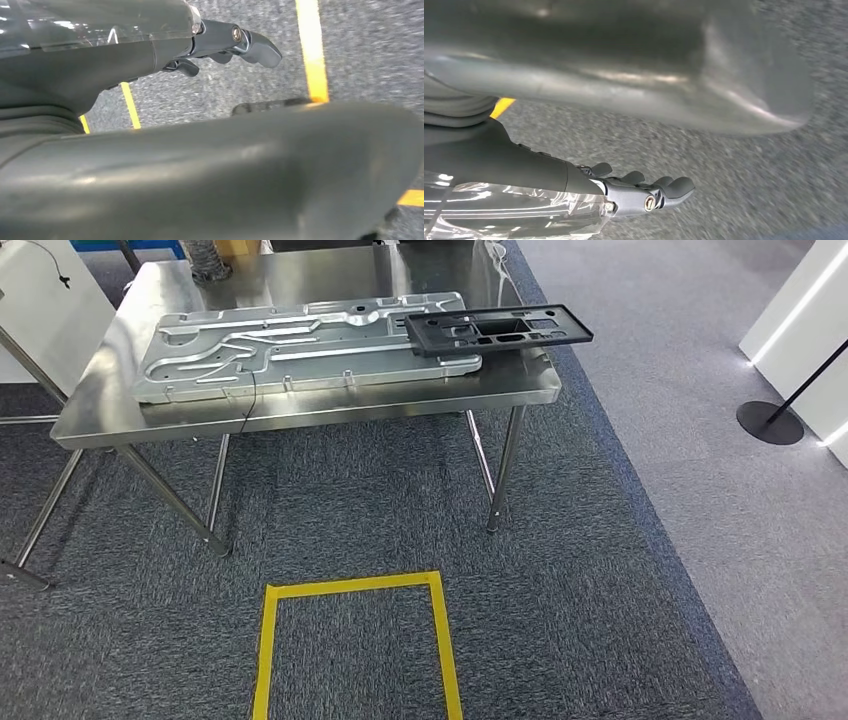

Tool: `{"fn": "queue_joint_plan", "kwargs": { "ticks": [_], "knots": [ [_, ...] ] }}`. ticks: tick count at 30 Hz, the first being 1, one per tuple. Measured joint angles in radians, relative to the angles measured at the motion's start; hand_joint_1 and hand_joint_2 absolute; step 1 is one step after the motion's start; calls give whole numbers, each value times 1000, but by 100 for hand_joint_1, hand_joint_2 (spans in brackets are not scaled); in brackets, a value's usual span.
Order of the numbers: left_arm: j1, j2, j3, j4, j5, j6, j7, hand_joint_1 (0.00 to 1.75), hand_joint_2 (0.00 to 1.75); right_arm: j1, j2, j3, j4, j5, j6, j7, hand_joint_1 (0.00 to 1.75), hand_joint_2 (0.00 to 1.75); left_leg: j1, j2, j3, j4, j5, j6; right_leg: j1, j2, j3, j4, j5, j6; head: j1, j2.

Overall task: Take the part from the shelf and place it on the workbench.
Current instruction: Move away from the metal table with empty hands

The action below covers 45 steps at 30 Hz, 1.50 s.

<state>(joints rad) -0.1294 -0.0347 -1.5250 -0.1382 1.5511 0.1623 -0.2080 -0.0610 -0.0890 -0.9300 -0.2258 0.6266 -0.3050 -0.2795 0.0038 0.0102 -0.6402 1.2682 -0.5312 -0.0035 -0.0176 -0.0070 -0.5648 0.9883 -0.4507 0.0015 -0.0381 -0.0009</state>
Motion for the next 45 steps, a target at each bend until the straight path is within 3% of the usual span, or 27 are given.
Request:
{"fn": "queue_joint_plan", "kwargs": {
  "ticks": [2, 4, 5, 7, 8, 10, 12, 13, 14, 16, 18, 20, 22, 23, 25, 27, 28, 30, 31, 33, 35, 37, 39, 41, 42, 43, 45],
  "knots": [
    [-4, 0, 0, 0, 0, 2, 1, 0, 0, -1, 9, 0, 1, 3, 5, 8, 0, 0, -1, -2, 115, -143, 19, 9, 2, 1, -25, 8, 18, 8, 0, 0],
    [-10, 0, 0, 0, 0, 4, 2, 0, 0, -3, 16, 0, 2, 4, 13, 12, 0, 0, -5, -5, 195, -265, -6, 18, 4, 1, -38, 13, 35, 19, 0, 0],
    [-12, 0, 0, 0, 0, 5, 4, 0, 0, -3, 19, 0, 2, 4, 18, 13, 0, 0, -8, -5, 206, -291, -13, 24, 4, 0, -42, 12, 44, 26, 0, 0],
    [-11, 0, 0, 0, 0, 7, 6, 0, 0, -3, 25, 0, 4, 7, 27, 15, 0, 0, -8, -3, 192, -297, 1, 39, 1, 1, -50, 14, 49, 39, 0, 0],
    [-10, 0, 0, 0, 0, 8, 7, 0, 0, -1, 28, 0, 5, 8, 30, 15, 0, 0, -8, -1, 182, -299, 13, 48, -1, 2, -59, 29, 27, 44, 0, 0],
    [-9, 0, 0, 0, -1, 10, 8, 0, 0, 1, 33, 0, 7, 9, 33, 16, 0, 0, -10, 2, 154, -300, 37, 61, -4, 3, -89, 119, -68, 50, 0, 0],
    [-9, 0, 0, 0, -1, 11, 8, 0, 0, 2, 35, 0, 8, 12, 38, 16, 0, 87, -15, 3, 122, -298, 60, 66, -4, 4, -116, 247, -148, 52, 0, 0],
    [-9, 0, 0, 0, 0, 11, 8, 0, 0, 1, 37, 0, 8, 15, 41, 16, 0, 131, -17, 3, 106, -296, 72, 66, -3, 4, -116, 287, -153, 52, 0, 0],
    [-9, 0, 0, 0, 0, 10, 8, 0, 0, 1, 38, 0, 8, 18, 44, 18, 0, 175, -19, 3, 90, -293, 83, 66, -2, 4, -99, 296, -134, 51, 0, 0],
    [-9, 0, 0, 0, 0, 9, 8, 0, 0, 0, 42, 1, 8, 23, 51, 25, 0, 175, -22, 3, 61, -282, 100, 64, 4, 4, -14, 210, -78, 39, 0, 0],
    [-10, -2, 0, 0, 0, 7, 8, 0, 0, -6, 44, 3, 9, 28, 58, 34, 0, 87, -25, 4, 38, -270, 114, 59, 13, 2, 95, 55, -76, 23, 0, 0],
    [-10, -3, 0, 0, 0, 5, 8, 0, 0, -11, 47, 4, 9, 34, 61, 45, 0, 0, -25, 6, 27, -267, 131, 49, 20, 1, 142, -29, -95, 12, 0, 0],
    [-9, -3, 0, 0, 0, 4, 8, 0, 0, -10, 51, 5, 10, 38, 65, 56, 0, 0, -22, 6, 21, -267, 143, 38, 19, 0, 133, -41, -80, 2, 0, 0],
    [-8, -3, 0, 0, 0, 3, 8, 0, 0, -9, 54, 5, 10, 39, 67, 61, 0, 0, -21, 3, 15, -256, 126, 31, 16, -2, 125, -44, -68, -5, 0, 0],
    [-6, -3, 0, 0, 0, 1, 8, 0, 0, -9, 59, 5, 11, 42, 71, 69, 0, 87, -15, -3, -9, -180, 40, 16, 12, -5, 100, -48, -42, -13, 0, 0],
    [-5, -3, 0, 0, -1, -2, 8, 0, 0, -8, 65, 6, 12, 46, 72, 77, 0, 175, -5, -4, -36, -53, -48, 2, 11, -5, 70, -45, -19, -13, 0, 0],
    [-5, -3, 0, 0, -2, -3, 8, 0, 0, -8, 67, 6, 13, 48, 72, 83, 0, 175, 0, -4, -39, -3, -59, -3, 10, -5, 53, -41, -8, -11, 0, 0],
    [-6, -3, -1, 0, -4, -4, 10, 0, 0, -8, 72, 6, 13, 52, 71, 96, 0, 175, 9, -4, -1, 5, -19, -13, 6, -6, 16, -28, 12, -3, 0, 0],
    [-7, -3, -1, 0, -5, -4, 11, 0, 0, -8, 73, 6, 13, 53, 70, 101, 0, 175, 14, -4, 38, -35, 8, -16, 4, -5, -2, -20, 19, 2, 0, 0],
    [-13, -3, -2, 0, -7, -4, 12, 0, 0, -8, 75, 6, 13, 54, 69, 113, 0, 175, 19, -6, 147, -179, 7, -18, 2, -5, -32, 1, 30, 15, 0, 0],
    [-17, -4, -3, 0, -8, -4, 15, 0, 0, -10, 77, 6, 14, 56, 66, 133, 0, 175, 17, -10, 204, -273, -23, -7, 3, -4, -47, 15, 42, 30, 0, 0],
    [-16, -4, -7, 0, -10, -5, 18, 0, 0, -11, 79, 6, 14, 61, 65, 155, 0, 175, 12, -9, 195, -282, -19, 15, -1, -4, -51, 14, 55, 45, 0, 0],
    [-15, -4, -9, 0, -9, -7, 21, 0, 87, -8, 82, 6, 15, 68, 69, 168, 0, 175, 9, -6, 180, -284, -2, 35, -8, -3, -65, 39, 24, 54, 0, 0],
    [-15, -4, -10, 0, -6, -7, 26, 0, 175, -8, 85, 7, 16, 75, 75, 174, 0, 175, 6, -3, 159, -285, 17, 47, -8, -2, -98, 134, -69, 57, 0, 0],
    [-15, -4, -10, 0, -4, -6, 34, 0, 175, -8, 87, 8, 16, 79, 77, 177, 0, 175, 3, -2, 148, -284, 26, 50, -7, -1, -117, 199, -113, 57, 0, 0],
    [-14, -4, -10, 0, -2, -5, 48, 0, 175, -9, 87, 10, 16, 84, 80, 183, 0, 175, 0, -2, 136, -283, 34, 52, -6, 0, -128, 255, -137, 56, 0, 0],
    [-13, -4, -10, 0, 2, -4, 90, 0, 175, -9, 88, 16, 16, 98, 89, 196, 0, 175, -7, -1, 118, -281, 47, 54, -3, 1, -109, 281, -121, 51, 0, 0]
  ]
}}
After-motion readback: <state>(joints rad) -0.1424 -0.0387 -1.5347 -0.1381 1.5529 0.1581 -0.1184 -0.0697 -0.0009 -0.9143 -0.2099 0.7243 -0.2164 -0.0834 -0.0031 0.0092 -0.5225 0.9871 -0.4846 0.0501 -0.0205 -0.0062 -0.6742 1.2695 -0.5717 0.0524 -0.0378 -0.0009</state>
